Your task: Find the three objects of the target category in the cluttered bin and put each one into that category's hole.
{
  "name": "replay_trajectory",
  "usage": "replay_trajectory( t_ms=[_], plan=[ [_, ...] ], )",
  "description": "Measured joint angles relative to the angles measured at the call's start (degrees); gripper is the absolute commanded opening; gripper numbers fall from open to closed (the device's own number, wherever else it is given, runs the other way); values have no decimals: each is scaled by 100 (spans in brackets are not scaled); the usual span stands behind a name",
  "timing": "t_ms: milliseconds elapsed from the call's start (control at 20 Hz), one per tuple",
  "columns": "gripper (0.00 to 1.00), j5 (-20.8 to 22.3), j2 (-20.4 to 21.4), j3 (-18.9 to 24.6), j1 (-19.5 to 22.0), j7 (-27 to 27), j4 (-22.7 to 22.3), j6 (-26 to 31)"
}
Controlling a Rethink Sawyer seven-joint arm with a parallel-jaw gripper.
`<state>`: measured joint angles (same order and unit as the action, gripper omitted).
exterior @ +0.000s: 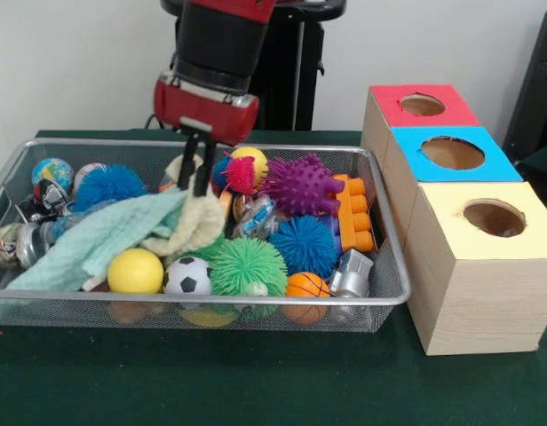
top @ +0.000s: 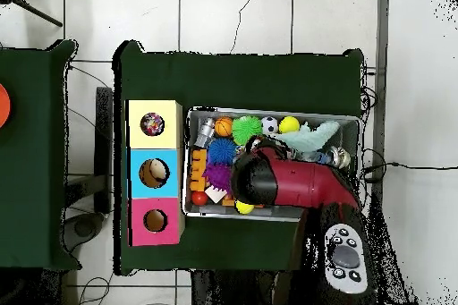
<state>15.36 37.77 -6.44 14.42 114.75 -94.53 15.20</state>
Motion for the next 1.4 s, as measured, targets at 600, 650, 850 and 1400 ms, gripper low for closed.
replay_trajectory(
  t_ms=[600,650,850,1400],
  plan=[
    [0,-67,86,188,-65,0,-126,70],
    [0,-72,85,183,-77,0,-148,70],
    [0,-132,94,136,-198,0,-256,70],
    [0,-787,285,111,-853,0,-697,98]
  ],
)
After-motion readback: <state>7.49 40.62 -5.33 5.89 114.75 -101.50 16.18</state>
